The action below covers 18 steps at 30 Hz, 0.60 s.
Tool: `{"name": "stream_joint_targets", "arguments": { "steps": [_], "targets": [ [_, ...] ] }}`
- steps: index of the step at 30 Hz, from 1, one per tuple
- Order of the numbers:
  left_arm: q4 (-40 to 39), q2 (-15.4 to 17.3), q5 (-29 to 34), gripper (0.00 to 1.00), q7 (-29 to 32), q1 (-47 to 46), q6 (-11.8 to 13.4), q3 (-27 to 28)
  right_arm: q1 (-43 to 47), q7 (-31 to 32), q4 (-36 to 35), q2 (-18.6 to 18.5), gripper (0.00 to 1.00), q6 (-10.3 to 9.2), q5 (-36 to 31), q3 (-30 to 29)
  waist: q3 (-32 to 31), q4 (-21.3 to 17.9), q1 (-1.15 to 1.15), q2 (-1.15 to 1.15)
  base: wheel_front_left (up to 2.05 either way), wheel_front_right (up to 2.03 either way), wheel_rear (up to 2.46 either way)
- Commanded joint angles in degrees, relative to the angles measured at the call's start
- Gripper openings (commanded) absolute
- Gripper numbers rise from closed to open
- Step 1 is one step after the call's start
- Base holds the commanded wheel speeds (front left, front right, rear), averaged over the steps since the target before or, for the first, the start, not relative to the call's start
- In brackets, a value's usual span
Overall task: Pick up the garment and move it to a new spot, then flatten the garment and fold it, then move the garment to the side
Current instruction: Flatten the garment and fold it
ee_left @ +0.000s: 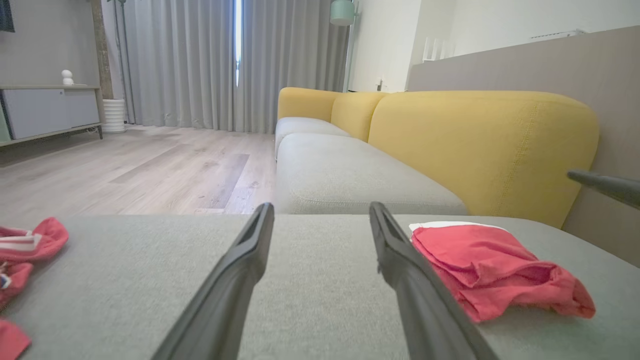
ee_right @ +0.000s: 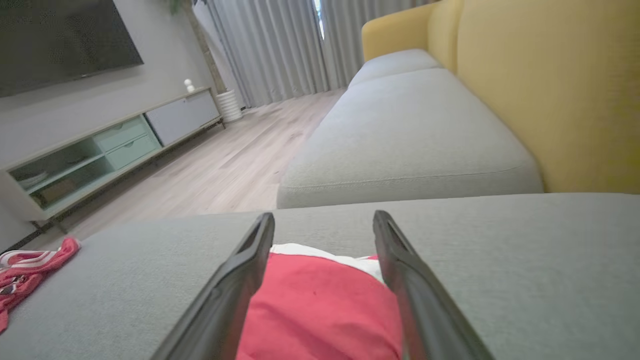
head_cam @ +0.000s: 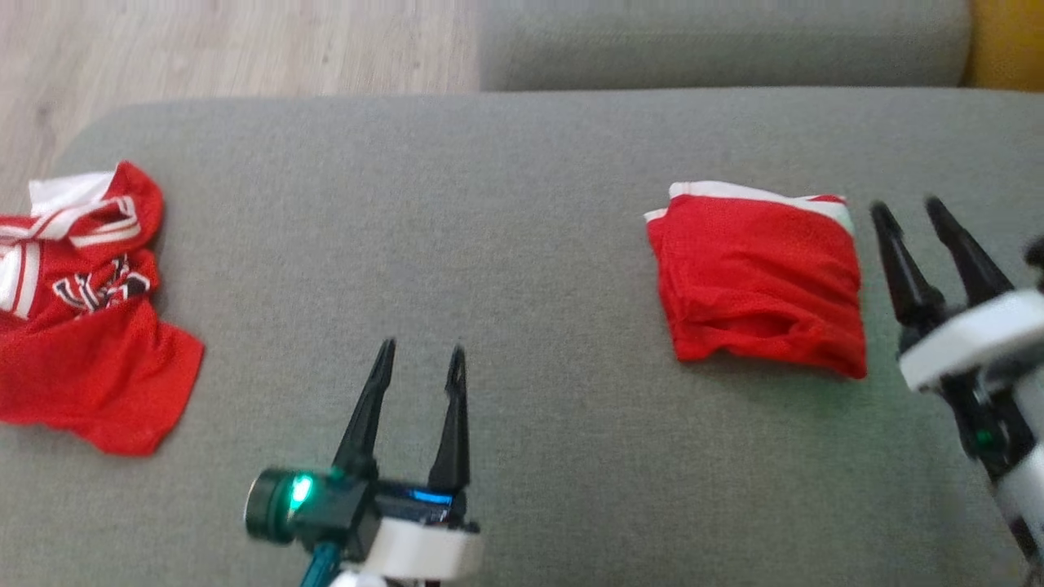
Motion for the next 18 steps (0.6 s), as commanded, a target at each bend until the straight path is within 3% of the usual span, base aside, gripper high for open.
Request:
{"name": "stream_joint_targets", "arguments": {
  "steps": [1, 4, 10, 18],
  "targets": [
    [-2.0, 0.1, 0.0, 1.0, -0.3, -0.3, 0.2, 2.3, 1.4, -1.6, -1.7, -1.2, 1.0, -0.05, -1.0, -0.8, -1.5, -0.8, 0.0, 0.0, 0.0, 0.0, 0.0],
    [-2.1, 0.1, -0.6, 1.0, -0.3, 2.3, 0.0, 4.0, 5.7, -4.3, -3.5, -1.0, 1.0, -0.05, -3.2, -3.5, -3.1, -1.6, 0.0, 0.0, 0.0, 0.0, 0.0],
    [-2.3, 0.1, -0.8, 1.0, -0.3, 8.1, -0.2, 7.4, 16.5, -6.3, -9.7, 3.5, 1.0, -0.05, -8.3, -7.8, -6.6, -2.9, 0.0, 0.0, 0.0, 0.0, 0.0],
    [-4.3, 0.1, 0.0, 1.0, -0.3, 14.4, 0.7, 10.9, 29.1, -6.4, -17.7, 13.3, 1.0, -0.05, -27.5, -15.3, -8.8, -3.9, 0.0, 0.0, 0.0, 0.0, 0.0]
  ]
}}
